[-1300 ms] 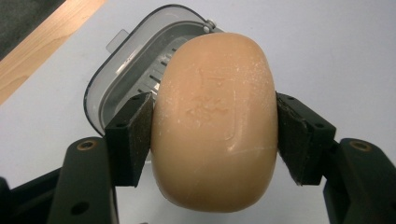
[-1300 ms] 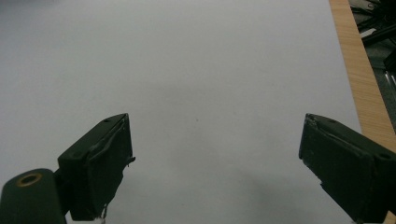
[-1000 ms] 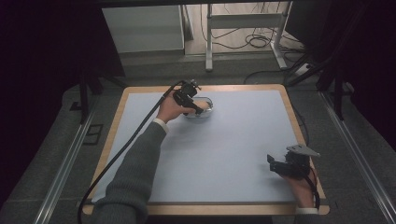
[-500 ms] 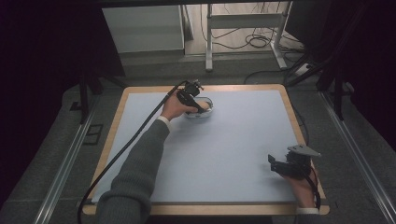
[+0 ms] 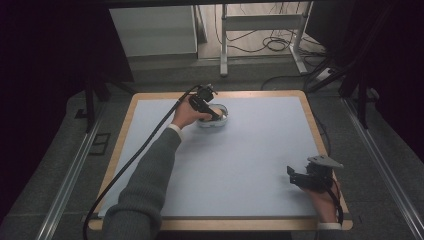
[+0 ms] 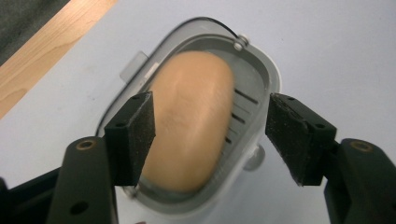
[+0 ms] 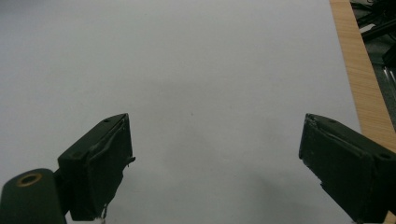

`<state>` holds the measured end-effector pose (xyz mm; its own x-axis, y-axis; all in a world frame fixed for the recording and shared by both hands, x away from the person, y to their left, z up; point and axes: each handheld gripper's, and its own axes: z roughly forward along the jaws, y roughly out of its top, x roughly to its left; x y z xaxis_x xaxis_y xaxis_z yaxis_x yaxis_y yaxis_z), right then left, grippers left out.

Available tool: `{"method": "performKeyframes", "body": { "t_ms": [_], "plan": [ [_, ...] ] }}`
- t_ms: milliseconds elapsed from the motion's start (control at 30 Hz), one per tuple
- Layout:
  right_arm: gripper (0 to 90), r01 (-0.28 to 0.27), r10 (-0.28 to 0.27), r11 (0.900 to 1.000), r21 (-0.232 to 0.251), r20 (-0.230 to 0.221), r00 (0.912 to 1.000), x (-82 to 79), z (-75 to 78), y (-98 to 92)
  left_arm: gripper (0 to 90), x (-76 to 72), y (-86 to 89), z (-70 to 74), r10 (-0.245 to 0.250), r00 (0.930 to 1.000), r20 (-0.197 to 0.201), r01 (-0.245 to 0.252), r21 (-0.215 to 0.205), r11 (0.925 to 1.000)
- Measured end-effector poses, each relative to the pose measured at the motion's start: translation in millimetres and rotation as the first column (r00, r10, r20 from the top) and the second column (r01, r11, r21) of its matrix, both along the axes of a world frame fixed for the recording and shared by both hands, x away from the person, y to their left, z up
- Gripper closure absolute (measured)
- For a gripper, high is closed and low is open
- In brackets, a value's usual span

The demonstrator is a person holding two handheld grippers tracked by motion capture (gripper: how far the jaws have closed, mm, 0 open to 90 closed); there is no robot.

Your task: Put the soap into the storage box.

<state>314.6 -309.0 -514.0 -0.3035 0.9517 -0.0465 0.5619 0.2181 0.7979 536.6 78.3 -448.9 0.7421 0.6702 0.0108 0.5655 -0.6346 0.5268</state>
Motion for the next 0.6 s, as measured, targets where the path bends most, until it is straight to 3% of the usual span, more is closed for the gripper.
{"method": "performKeyframes", "body": {
  "t_ms": [367,433,600],
  "plan": [
    [9.5,0.000,0.000,1.000,-0.001,0.000,1.0000,0.2,0.5,0.4,23.5,-26.9,18.7,9.5,-0.002,0.9995,0.031,0.003,-0.022,0.9997],
    [9.5,-0.001,0.001,1.000,-0.002,0.002,1.0000,0.2,0.7,1.1,22.4,-32.7,21.5,11.3,-0.014,0.9989,0.045,0.014,-0.010,0.9998],
    [9.5,-0.006,0.006,1.000,-0.001,0.000,1.0000,-0.2,1.3,1.6,21.5,-50.8,29.3,14.0,-0.021,0.9976,0.066,0.024,-0.045,0.9987]
  ]
}}
